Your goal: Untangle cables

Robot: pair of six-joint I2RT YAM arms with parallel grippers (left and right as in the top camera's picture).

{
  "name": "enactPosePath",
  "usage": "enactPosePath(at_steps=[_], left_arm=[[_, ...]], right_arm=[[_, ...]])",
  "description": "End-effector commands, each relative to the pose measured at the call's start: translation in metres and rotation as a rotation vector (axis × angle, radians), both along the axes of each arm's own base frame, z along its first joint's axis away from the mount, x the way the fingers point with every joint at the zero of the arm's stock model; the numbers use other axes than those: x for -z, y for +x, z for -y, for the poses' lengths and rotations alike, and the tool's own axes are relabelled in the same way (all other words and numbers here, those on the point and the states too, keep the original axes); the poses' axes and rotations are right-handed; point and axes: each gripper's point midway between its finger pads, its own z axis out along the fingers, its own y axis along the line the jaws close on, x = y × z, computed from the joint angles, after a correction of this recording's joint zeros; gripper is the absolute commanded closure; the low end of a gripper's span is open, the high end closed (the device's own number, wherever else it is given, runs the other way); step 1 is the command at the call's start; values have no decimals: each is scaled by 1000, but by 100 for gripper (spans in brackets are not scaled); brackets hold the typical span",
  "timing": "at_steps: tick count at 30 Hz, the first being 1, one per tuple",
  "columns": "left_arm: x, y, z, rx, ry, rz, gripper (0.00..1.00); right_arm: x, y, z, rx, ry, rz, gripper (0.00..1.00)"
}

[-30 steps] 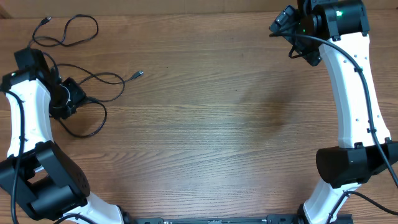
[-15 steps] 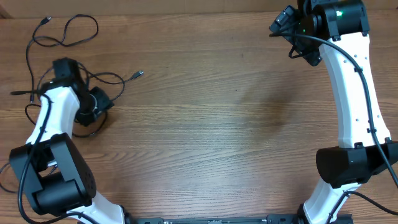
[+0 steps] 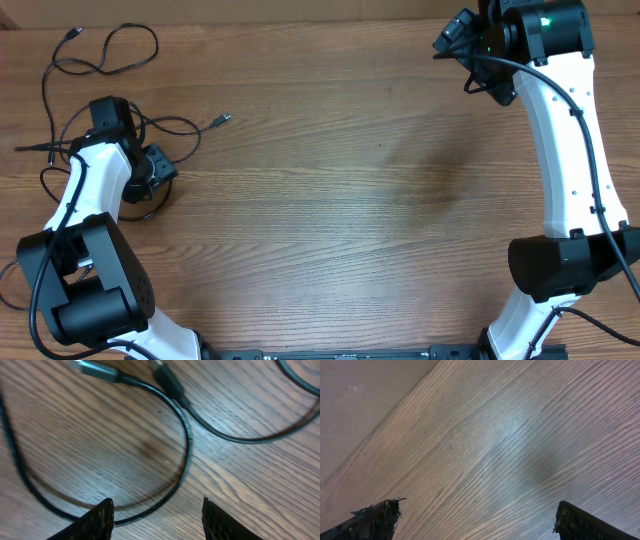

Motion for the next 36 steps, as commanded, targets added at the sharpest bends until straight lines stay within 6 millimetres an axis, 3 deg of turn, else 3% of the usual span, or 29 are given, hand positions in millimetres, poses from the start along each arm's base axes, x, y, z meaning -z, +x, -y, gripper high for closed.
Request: enactPosePath(at_steps=[1,11,21,29,36], left_arm=[[2,1,9,39,-38,9,41],[4,0,5,95,-3,-5,39],[37,-7,4,93,-18,-93,41],[37,-7,3,95,-13,-92,59],[37,-11,4,95,-19,-108,61]], right_arm=[[-5,0,0,-3,2,15,0],[-4,-1,1,-3,2,11,0],[-2,-4,1,-3,-2,-4,0],[-3,-2,1,-3,0,3,0],[-2,-4,1,-3,-1,-4,0]])
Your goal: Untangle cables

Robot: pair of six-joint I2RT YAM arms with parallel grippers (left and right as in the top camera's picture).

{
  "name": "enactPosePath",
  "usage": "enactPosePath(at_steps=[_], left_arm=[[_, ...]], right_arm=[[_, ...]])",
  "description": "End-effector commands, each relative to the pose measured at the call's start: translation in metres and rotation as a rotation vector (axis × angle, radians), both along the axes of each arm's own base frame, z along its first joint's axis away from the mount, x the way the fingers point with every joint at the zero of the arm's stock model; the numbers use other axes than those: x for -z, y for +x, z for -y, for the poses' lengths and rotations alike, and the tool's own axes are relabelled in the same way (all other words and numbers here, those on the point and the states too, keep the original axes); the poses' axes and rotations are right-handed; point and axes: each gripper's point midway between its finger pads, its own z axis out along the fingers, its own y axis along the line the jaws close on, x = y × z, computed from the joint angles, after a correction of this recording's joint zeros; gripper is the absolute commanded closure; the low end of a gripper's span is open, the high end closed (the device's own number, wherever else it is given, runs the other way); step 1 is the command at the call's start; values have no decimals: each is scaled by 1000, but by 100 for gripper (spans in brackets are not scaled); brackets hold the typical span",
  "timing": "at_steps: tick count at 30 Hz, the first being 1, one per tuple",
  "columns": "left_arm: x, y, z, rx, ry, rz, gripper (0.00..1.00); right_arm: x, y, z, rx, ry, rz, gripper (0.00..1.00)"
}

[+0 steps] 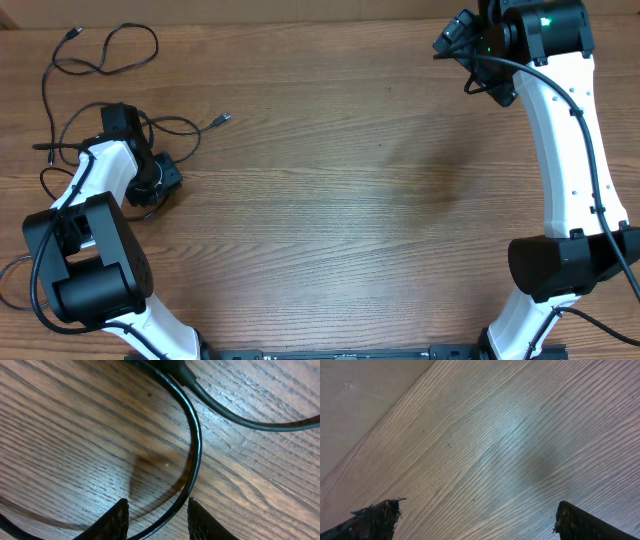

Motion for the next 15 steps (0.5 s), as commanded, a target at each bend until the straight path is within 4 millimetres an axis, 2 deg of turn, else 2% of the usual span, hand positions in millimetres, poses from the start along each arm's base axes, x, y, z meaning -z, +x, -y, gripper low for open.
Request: enactPosePath(at_steps=[1,5,10,14,15], left_arm=[[3,-5,0,12,4,-22,61],[9,-11,2,13,-7,-53,62],[23,-21,5,13,-24,-117,68],[29,-30,-1,7,11,-166,92],[29,-32,-4,4,27,-175,96]], right_arm=[[-4,-1,1,-3,0,8,0],[-4,-1,1,-3,1,7,0],[-4,-1,1,-3,1,7,0],[-3,-2,1,-3,0,4,0],[-3,-2,1,-3,-1,3,0]])
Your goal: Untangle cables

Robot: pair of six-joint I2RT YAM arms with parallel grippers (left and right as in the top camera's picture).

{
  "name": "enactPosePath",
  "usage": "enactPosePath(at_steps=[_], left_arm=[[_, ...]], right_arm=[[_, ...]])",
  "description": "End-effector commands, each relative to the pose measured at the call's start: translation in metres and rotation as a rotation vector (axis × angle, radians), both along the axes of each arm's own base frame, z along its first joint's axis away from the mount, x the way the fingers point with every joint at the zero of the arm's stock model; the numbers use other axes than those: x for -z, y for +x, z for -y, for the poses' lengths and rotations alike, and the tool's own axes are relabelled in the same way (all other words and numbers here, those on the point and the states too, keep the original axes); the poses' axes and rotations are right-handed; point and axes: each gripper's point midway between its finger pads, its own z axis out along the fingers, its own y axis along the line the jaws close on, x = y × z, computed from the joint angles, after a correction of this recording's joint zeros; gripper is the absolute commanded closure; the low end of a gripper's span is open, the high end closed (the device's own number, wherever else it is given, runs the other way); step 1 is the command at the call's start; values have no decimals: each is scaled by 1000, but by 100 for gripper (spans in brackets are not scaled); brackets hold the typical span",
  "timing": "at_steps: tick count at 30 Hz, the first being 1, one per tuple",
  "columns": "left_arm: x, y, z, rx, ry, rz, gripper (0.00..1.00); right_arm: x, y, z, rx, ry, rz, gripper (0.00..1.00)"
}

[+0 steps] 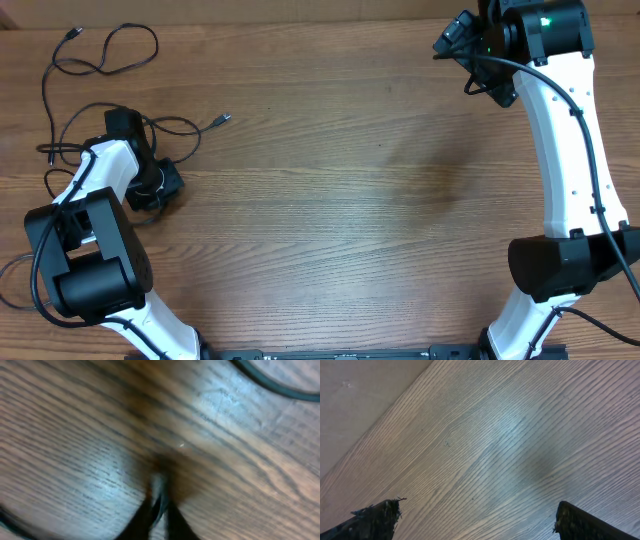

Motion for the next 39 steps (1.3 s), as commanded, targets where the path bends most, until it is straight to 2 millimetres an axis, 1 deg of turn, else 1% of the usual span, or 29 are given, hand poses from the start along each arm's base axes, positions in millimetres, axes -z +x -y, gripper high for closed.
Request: enactPosePath(at_steps=[1,3,7,11,14,18,26,29,32,34,35,37,38,39], left_arm=[[18,-17,-8,6,45,-95,96],[17,-20,-10,-5,64,-110,96],[14,-32,-18,-97,114,-152,96],[13,-38,-22,-161,127,-166,96],[11,-37,-23,-169,123,-164,96],[2,-36,-24,-167,121,-177,96],[-27,-26,-26,-208,119,-182,96],[-40,-21,-26,-201,105,-183,85],[-52,-15,-25,-183,94,-172,81],[-61,-11,-26,-183,95,-166,76],[-66,-9,-27,-184,96,-161,66],[-75,-4,-27,-184,90,-148,37],[-80,-1,-25,-185,76,-135,29],[-84,2,-23,-185,62,-126,24]], right_arm=[[-4,-1,1,-3,0,10,0],[-4,-1,1,-3,0,11,0],[-4,0,1,-2,1,14,0],[-4,0,1,-3,1,14,0],[-4,0,1,-2,1,15,0],[-5,1,1,-2,1,17,0],[-5,1,1,-3,1,17,0],[-5,1,1,-3,2,17,0],[-5,1,1,-3,1,17,0],[-5,0,1,-3,1,15,0],[-4,0,1,-3,1,14,0],[-4,0,1,-3,1,13,0],[-4,0,1,-3,1,12,0],[-4,0,1,-3,1,11,0]])
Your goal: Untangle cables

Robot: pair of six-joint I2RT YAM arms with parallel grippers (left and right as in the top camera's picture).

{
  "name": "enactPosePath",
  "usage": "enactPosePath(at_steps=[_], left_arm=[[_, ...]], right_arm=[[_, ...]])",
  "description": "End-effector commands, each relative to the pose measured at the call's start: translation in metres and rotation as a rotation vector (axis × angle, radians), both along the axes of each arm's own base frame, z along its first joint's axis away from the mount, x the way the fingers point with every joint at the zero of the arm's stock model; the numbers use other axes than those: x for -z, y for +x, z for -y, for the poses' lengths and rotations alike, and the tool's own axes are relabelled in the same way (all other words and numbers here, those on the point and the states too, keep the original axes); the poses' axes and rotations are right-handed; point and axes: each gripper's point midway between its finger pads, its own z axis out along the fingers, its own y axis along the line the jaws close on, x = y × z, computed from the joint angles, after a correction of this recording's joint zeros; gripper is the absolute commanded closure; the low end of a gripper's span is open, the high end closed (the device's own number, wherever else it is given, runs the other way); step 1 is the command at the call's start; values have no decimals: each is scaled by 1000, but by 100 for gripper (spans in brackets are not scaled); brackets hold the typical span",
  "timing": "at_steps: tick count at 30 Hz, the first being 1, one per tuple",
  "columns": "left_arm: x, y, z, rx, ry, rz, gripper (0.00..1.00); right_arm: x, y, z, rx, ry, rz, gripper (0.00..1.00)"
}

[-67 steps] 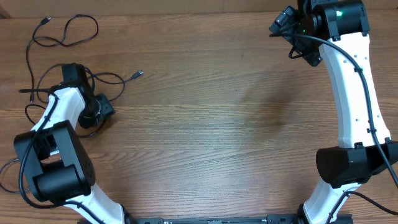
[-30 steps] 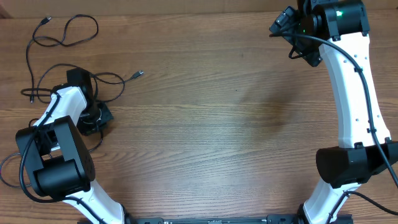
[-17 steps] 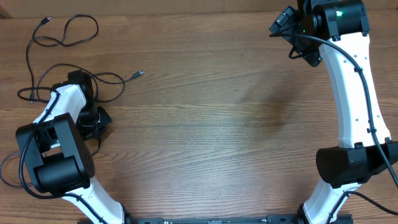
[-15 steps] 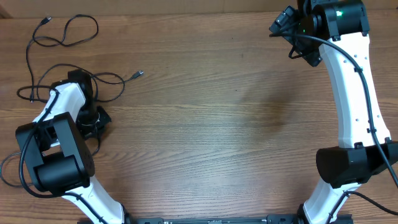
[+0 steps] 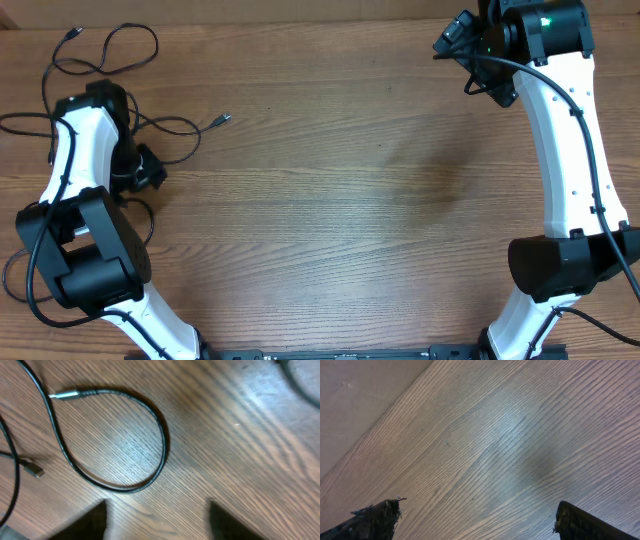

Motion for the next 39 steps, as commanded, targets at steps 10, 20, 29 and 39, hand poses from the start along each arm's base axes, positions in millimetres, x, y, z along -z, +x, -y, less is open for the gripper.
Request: enactPosePath(at_steps=[10,20,29,39], left_arm=[[-77,57,42,104,-231,321,20],[-184,41,101,338,-225,605,22],[-266,-19,147,499,-189,831,21],[-281,-99,154,531,-150,958,23]], right_arm=[[-3,-3,1,-3,-1,1,0],[0,-8,2,-4,-5,-25,0],[5,-20,4,-3,-14,-78,0],[14,-45,-3,-68,7,-191,0]])
